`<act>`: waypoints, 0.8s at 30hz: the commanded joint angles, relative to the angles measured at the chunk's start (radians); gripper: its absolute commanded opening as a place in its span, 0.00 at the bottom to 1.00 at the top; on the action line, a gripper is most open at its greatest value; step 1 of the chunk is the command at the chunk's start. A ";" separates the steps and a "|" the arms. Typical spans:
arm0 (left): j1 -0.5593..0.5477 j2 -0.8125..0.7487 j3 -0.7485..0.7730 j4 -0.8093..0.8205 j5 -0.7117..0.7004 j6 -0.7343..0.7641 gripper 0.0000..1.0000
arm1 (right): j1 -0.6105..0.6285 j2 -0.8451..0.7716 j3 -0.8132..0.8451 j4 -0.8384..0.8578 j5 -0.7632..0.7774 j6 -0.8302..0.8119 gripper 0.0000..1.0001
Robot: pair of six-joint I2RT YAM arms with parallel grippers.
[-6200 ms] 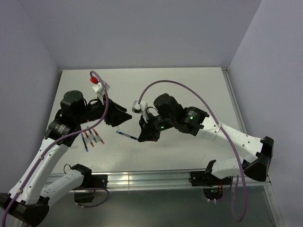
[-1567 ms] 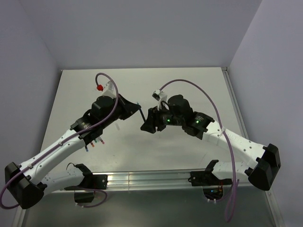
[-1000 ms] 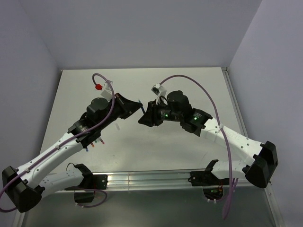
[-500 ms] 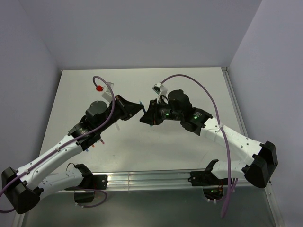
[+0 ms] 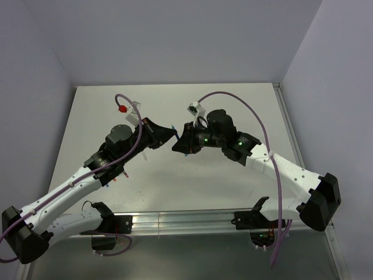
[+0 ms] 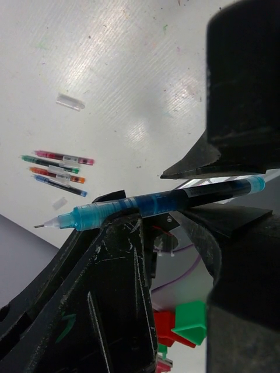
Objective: Insert the pens into the pen caps
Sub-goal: Pick up the pen from the center of the board.
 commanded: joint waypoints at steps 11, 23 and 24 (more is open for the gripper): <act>-0.016 0.003 0.004 -0.003 0.044 0.042 0.00 | -0.032 -0.022 0.035 0.031 0.037 -0.019 0.33; -0.018 0.004 0.000 -0.024 0.005 0.039 0.13 | -0.034 -0.011 0.041 0.002 0.057 -0.037 0.00; -0.018 -0.002 0.003 -0.052 -0.006 0.044 0.19 | -0.035 -0.012 0.041 -0.001 0.060 -0.039 0.00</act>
